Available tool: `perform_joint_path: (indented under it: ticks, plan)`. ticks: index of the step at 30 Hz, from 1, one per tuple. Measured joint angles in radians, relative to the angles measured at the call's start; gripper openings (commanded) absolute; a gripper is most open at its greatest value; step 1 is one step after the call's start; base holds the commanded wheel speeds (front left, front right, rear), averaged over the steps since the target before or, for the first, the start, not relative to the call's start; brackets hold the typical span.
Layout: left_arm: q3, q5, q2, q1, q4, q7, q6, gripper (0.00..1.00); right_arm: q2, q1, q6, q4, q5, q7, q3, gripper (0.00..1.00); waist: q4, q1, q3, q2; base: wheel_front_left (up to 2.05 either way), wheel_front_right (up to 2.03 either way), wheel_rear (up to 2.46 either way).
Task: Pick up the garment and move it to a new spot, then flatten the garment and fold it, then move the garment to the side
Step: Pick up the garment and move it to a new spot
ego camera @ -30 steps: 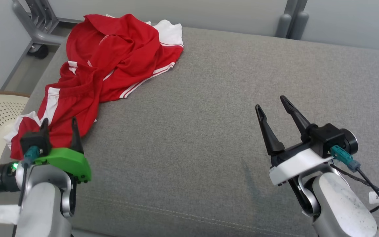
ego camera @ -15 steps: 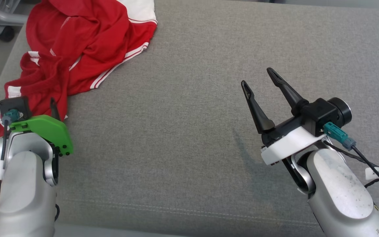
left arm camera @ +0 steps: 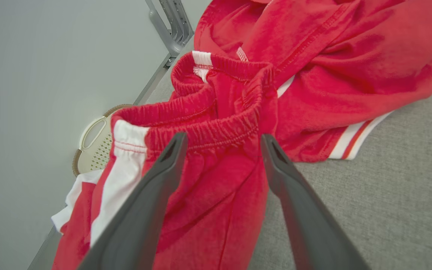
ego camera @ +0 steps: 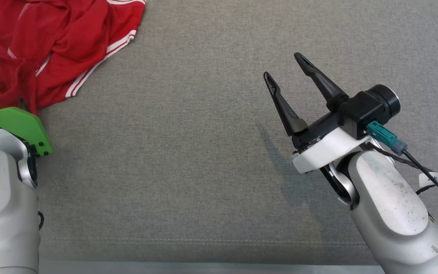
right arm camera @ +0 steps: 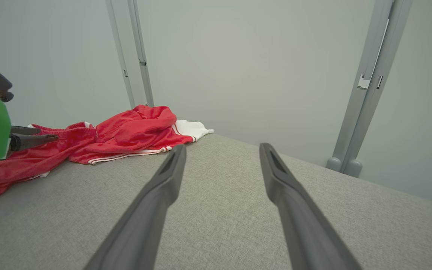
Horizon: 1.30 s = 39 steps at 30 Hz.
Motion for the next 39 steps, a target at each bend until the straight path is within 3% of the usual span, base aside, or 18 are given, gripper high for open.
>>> perform_joint_path:
  ticks: [15,16,17,18,19,31,39]
  plan:
    - [0.130,0.178,0.005,-0.103,0.102,0.007,0.001,1.00,0.000,-0.044,0.012,0.008,0.000,-0.010,0.013,1.00,-0.088,-0.0001,0.077,0.0000,0.00,0.00,0.00]
    - [0.132,0.186,0.002,-0.106,0.106,0.007,0.001,0.89,0.000,-0.044,0.012,0.009,0.000,-0.010,0.011,1.00,-0.091,-0.0001,0.078,0.0000,0.00,0.00,0.00]
    - [0.136,0.191,-0.002,-0.110,0.110,0.006,0.001,0.44,0.000,-0.044,0.012,0.009,0.000,-0.010,0.011,1.00,-0.092,-0.0001,0.079,0.0000,0.00,0.00,0.00]
    - [0.142,0.202,-0.007,-0.115,0.113,0.001,0.001,0.44,0.000,-0.044,0.012,0.010,0.000,-0.011,0.010,1.00,-0.093,-0.0001,0.081,0.0000,0.00,0.00,0.00]
    - [0.148,0.212,-0.012,-0.120,0.115,-0.003,0.001,0.00,0.000,-0.044,0.012,0.012,0.001,-0.014,0.010,1.00,-0.094,-0.0001,0.081,0.0000,0.00,0.00,0.00]
    - [0.174,0.264,-0.083,-0.154,0.133,-0.107,0.001,0.00,-0.002,-0.048,0.011,0.041,0.009,-0.035,-0.024,1.00,-0.073,-0.0001,0.069,0.0000,0.00,0.00,0.00]
    - [0.167,0.234,-0.115,-0.158,0.150,-0.217,0.001,0.00,-0.002,-0.048,-0.006,0.069,0.016,-0.044,-0.040,1.00,-0.048,-0.0002,0.033,0.0000,0.00,0.00,0.00]
